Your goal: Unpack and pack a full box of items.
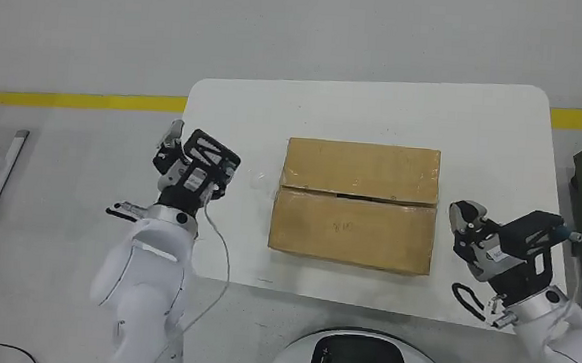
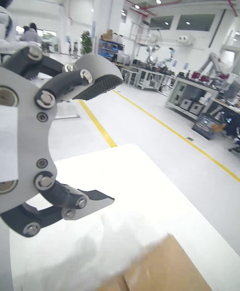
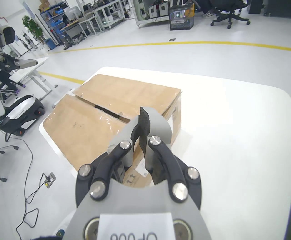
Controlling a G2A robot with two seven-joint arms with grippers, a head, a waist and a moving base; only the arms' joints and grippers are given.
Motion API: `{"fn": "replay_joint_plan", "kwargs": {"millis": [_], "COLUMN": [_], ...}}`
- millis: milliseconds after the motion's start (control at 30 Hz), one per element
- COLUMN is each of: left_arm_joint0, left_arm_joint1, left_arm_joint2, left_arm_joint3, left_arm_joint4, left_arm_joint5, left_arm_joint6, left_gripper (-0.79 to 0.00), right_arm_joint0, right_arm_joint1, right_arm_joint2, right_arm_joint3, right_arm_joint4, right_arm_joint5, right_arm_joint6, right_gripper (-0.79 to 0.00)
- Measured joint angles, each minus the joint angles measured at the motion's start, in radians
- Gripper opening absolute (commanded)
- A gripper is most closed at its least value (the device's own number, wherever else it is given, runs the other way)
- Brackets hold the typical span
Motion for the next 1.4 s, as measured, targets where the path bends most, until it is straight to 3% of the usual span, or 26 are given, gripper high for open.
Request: {"fn": "replay_joint_plan", "kwargs": {"millis": [233,467,600,900,1167,1400], "left_arm_joint0": [0.013,-0.028,-0.080,-0.193,-0.222,-0.238], "left_arm_joint1": [-0.021,-0.049,-0.066,-0.089,-0.087,-0.084], "left_arm_joint2": [0.272,0.516,0.597,0.617,0.585,0.561], "left_arm_joint3": [-0.012,0.090,0.167,0.292,0.356,0.381], "left_arm_joint4": [-0.096,-0.122,-0.095,-0.039,0.004,0.077], "left_arm_joint5": [0.040,0.124,0.161,0.173,0.074,0.046], "left_arm_joint6": [-0.032,-0.038,-0.040,-0.076,-0.109,-0.098], "left_gripper": [0.000,0.000,0.000,0.000,0.000,0.000], "right_arm_joint0": [-0.062,-0.139,-0.171,-0.207,-0.211,-0.207], "right_arm_joint1": [0.002,-0.001,-0.003,-0.008,-0.010,-0.011], "right_arm_joint2": [0.122,0.213,0.234,0.252,0.252,0.249], "right_arm_joint3": [-0.014,-0.020,-0.022,-0.022,-0.022,-0.022], "right_arm_joint4": [0.030,0.059,0.068,0.075,0.071,0.069], "right_arm_joint5": [0.008,-0.005,-0.011,-0.013,-0.011,-0.012], "right_arm_joint6": [-0.015,-0.044,-0.062,-0.093,-0.093,-0.088], "right_gripper": [-0.785,-0.785,-0.785,-0.785,-0.785,-0.785]}}
